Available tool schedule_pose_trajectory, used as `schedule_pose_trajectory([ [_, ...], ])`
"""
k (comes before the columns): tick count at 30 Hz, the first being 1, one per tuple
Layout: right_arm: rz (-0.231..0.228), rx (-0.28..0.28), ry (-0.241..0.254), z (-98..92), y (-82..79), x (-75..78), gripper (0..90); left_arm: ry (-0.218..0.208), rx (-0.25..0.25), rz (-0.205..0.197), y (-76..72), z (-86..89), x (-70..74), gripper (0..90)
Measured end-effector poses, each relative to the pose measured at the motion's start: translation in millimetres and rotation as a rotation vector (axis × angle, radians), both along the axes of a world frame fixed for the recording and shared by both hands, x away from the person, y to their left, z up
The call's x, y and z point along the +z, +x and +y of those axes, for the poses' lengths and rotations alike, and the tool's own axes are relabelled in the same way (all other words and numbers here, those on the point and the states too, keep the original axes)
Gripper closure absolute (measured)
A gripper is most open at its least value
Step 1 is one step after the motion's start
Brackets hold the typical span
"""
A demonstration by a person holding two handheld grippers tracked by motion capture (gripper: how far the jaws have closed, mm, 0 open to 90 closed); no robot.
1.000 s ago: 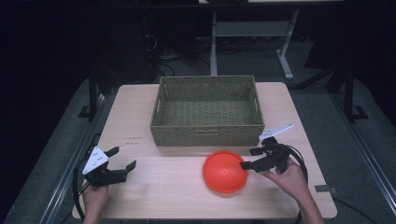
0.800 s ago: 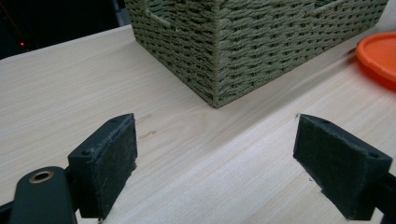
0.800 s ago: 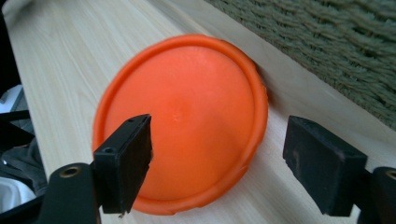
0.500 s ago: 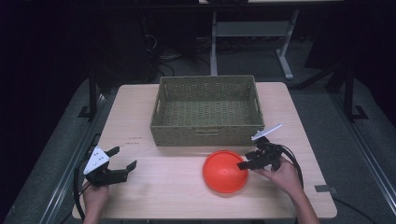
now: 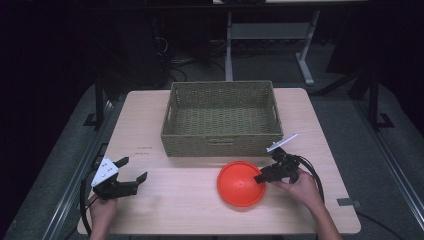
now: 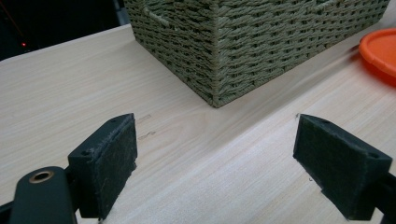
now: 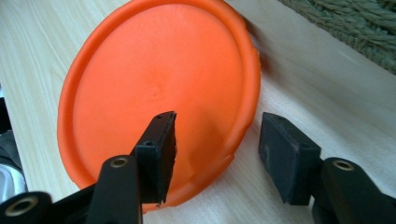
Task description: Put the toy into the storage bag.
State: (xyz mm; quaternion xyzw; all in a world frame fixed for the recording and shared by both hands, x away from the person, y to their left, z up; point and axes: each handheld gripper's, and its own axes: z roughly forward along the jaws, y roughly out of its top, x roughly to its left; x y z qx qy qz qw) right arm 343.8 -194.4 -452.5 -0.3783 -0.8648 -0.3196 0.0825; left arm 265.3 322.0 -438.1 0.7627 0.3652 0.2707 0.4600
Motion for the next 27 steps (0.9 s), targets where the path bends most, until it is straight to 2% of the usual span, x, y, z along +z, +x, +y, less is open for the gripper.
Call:
schedule_pose_trajectory([
  [5,-0.001,0.016,-0.004,4.6,0.5,-2.6,50.0,-0.002,0.003,-0.001,0.0,-0.5,0.5,13.0],
  [17,-0.007,-0.016,-0.006,4.5,6.2,-3.7,65.7,0.010,-0.004,-0.001,0.6,-2.8,-0.1,13.0],
  [20,-0.012,-0.037,0.030,3.0,4.7,0.9,72.7,0.005,-0.004,-0.005,0.7,-2.7,0.3,13.0],
  [25,-0.025,-0.038,0.062,1.3,-0.4,14.3,80.2,0.013,-0.005,-0.006,0.6,-4.4,0.3,13.0],
  [27,-0.048,-0.033,0.090,1.9,-5.1,22.1,82.1,0.011,-0.006,-0.008,0.3,-4.7,0.2,13.0],
])
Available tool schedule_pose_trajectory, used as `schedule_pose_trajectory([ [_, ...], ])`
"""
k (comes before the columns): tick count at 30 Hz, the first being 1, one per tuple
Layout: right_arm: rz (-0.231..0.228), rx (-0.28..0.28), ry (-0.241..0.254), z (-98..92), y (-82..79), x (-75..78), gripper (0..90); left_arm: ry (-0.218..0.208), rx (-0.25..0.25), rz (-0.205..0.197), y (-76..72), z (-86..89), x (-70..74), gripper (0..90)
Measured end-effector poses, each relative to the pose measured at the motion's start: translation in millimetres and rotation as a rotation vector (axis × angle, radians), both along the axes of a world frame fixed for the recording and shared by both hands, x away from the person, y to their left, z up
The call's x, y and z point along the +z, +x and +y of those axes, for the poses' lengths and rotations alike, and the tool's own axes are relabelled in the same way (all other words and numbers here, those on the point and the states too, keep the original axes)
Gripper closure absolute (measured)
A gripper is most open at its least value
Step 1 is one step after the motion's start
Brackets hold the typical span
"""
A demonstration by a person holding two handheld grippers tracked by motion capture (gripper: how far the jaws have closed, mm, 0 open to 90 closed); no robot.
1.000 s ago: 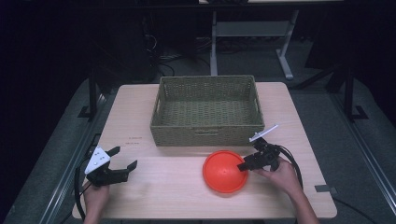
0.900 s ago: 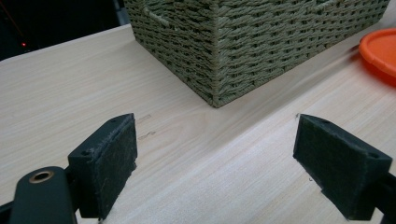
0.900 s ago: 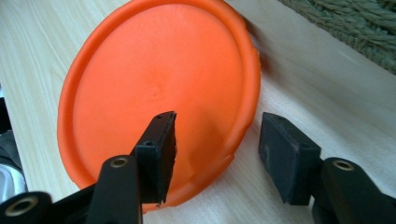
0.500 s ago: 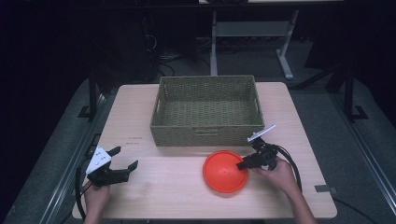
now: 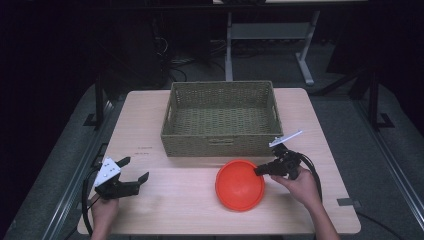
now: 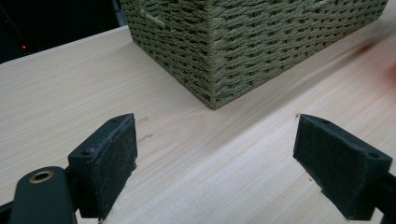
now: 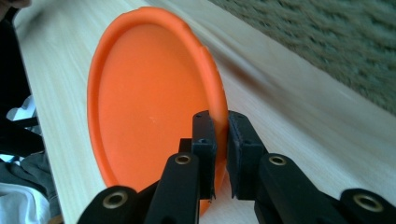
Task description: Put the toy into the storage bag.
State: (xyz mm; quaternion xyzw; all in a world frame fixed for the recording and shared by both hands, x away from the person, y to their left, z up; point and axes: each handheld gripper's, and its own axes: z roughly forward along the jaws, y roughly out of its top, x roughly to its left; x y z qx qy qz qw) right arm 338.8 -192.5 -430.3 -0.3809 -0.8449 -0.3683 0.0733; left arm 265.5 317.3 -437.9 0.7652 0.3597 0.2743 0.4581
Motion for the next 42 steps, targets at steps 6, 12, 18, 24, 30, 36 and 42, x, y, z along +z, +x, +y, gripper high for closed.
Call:
schedule_pose_trajectory([
  [6,-0.010,0.006,0.013,3.0,-6.2,12.2,82.3,0.004,0.001,-0.005,-0.3,0.1,0.5,13.0],
  [12,-0.035,0.001,0.044,-1.3,-12.4,24.4,82.3,-0.007,0.007,-0.006,-0.4,1.7,1.0,13.0],
  [18,-0.057,-0.023,0.069,-10.4,-15.6,37.0,82.3,-0.006,0.005,-0.005,-1.4,1.9,0.9,13.0],
  [24,-0.071,-0.035,0.073,-14.4,-16.4,54.0,82.3,0.003,0.008,-0.006,-1.4,1.7,1.0,13.0],
  [30,-0.088,-0.040,0.075,-15.7,-13.1,69.0,82.3,-0.008,0.009,-0.004,-1.0,1.7,1.0,13.0],
  [36,-0.117,-0.027,0.071,-12.8,-7.7,86.8,82.3,-0.007,-0.005,-0.008,-1.6,0.9,1.3,13.0],
  [42,-0.142,-0.028,0.073,-8.8,1.3,106.2,82.3,0.002,-0.008,-0.004,-1.4,0.0,1.3,13.0],
])
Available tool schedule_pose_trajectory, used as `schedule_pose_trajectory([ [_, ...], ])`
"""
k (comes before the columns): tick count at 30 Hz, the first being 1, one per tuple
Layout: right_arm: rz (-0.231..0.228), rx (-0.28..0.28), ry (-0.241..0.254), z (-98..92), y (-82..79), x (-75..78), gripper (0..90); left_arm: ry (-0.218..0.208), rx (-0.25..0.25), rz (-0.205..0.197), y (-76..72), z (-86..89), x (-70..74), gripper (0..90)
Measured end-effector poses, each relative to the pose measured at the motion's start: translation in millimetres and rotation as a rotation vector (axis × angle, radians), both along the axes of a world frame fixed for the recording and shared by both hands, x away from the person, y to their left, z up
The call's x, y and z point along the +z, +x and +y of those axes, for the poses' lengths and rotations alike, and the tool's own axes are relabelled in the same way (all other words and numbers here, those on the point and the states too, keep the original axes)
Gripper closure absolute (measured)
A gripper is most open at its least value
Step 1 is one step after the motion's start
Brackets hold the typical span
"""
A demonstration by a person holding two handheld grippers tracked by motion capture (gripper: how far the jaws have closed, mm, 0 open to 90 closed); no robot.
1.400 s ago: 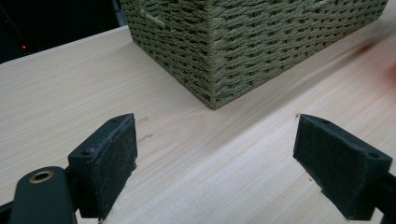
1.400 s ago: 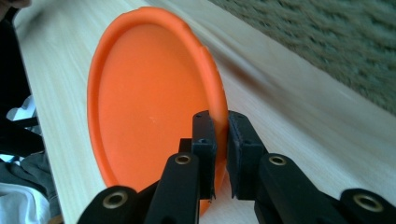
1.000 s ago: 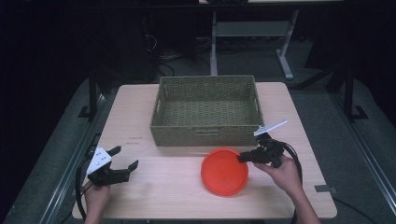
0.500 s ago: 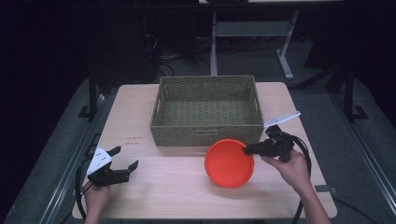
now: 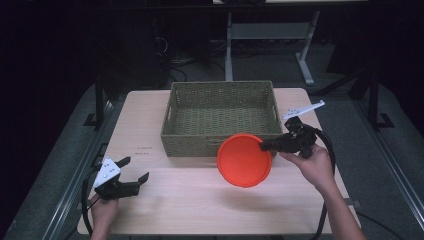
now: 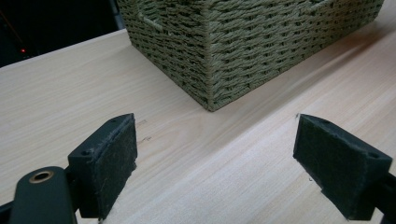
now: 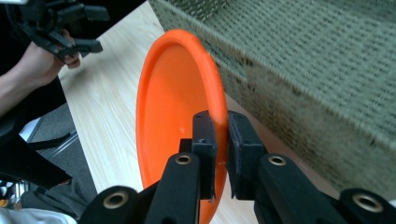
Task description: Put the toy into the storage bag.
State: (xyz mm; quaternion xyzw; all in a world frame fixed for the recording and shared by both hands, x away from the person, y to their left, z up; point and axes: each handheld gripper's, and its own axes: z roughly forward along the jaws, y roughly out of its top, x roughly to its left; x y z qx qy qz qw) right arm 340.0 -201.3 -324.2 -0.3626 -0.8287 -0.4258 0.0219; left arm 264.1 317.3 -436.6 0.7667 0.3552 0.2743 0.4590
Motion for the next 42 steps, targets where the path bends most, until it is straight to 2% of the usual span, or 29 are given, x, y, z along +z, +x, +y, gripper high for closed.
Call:
schedule_pose_trajectory([
  [19,-0.044,-0.006,0.022,6.6,22.7,41.3,82.3,-0.005,0.002,-0.001,0.4,1.2,-0.1,13.0],
  [23,-0.056,-0.012,0.001,9.4,29.0,49.7,82.2,-0.002,0.002,-0.001,0.2,1.0,-0.1,13.0],
  [35,-0.063,-0.031,-0.005,16.0,50.3,72.3,82.2,-0.015,0.003,-0.001,0.0,0.1,-0.3,13.0],
  [42,-0.068,-0.050,-0.006,20.0,64.4,83.9,82.2,-0.008,0.001,-0.004,0.5,0.5,-0.1,13.0],
])
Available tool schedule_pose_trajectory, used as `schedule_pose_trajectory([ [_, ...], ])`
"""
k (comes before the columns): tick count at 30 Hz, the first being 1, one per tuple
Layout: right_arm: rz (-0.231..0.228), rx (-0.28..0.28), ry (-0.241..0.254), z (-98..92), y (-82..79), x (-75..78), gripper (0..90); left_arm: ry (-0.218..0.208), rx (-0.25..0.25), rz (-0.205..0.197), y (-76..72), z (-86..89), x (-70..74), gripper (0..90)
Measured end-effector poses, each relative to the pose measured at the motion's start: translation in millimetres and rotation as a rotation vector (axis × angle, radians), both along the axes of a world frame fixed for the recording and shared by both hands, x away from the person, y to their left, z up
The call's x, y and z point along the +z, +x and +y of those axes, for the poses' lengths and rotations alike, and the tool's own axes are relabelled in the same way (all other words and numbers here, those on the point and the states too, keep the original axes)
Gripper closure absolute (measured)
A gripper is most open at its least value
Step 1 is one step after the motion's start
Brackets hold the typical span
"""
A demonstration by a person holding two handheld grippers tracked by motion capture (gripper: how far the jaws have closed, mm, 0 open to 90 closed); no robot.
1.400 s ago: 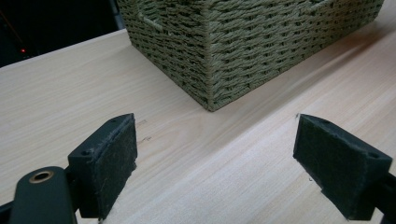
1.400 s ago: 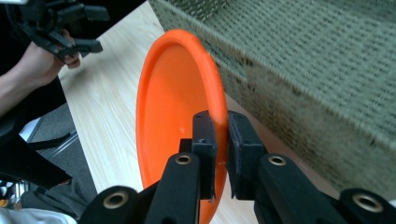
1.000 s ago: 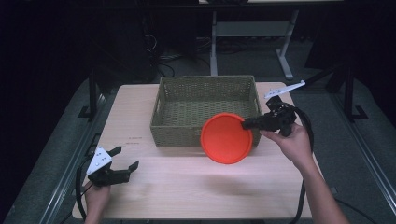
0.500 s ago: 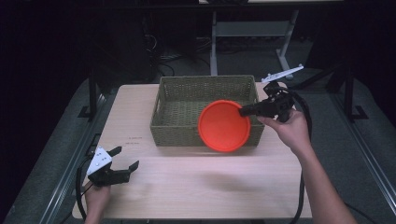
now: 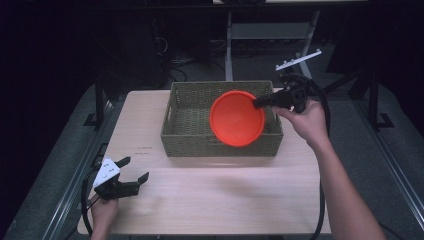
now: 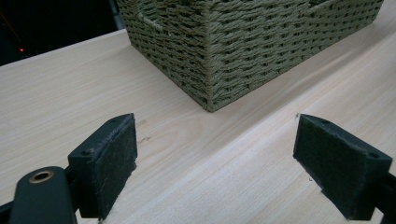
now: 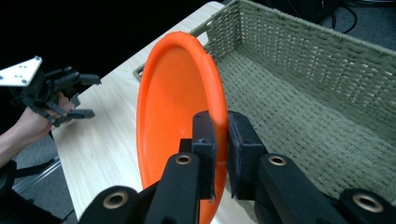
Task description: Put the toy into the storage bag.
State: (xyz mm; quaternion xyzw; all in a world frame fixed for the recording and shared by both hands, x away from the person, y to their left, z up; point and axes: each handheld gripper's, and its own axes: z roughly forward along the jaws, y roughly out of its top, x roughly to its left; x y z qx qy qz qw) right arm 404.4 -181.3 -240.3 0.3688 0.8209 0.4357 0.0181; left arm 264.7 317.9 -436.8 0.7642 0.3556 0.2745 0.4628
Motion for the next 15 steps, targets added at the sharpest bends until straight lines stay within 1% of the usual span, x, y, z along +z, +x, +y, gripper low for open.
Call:
schedule_pose_trajectory([
  [2,-0.004,-0.016,-0.008,2.3,6.8,4.1,82.2,0.006,-0.001,0.003,0.2,-0.5,0.0,13.0],
  [4,-0.005,-0.017,-0.007,2.7,8.4,4.5,82.2,0.007,-0.005,0.002,0.1,-0.5,0.0,13.0],
  [6,0.004,-0.022,-0.001,4.0,13.7,5.4,82.2,0.006,-0.004,0.001,0.0,-0.4,0.1,13.0],
  [11,0.003,-0.034,-0.001,9.6,24.7,8.1,82.2,0.010,-0.003,-0.001,0.4,0.0,0.2,13.0],
  [12,0.007,-0.035,0.001,10.6,27.2,8.5,82.2,0.001,-0.002,0.005,0.0,-0.5,0.0,13.0],
  [13,0.008,-0.036,0.002,11.5,29.2,8.8,82.2,0.002,-0.002,0.003,0.0,-0.4,0.1,13.0],
  [15,0.015,-0.041,-0.003,14.8,34.5,9.3,82.2,0.005,-0.003,0.002,-0.1,-0.5,0.2,13.0],
])
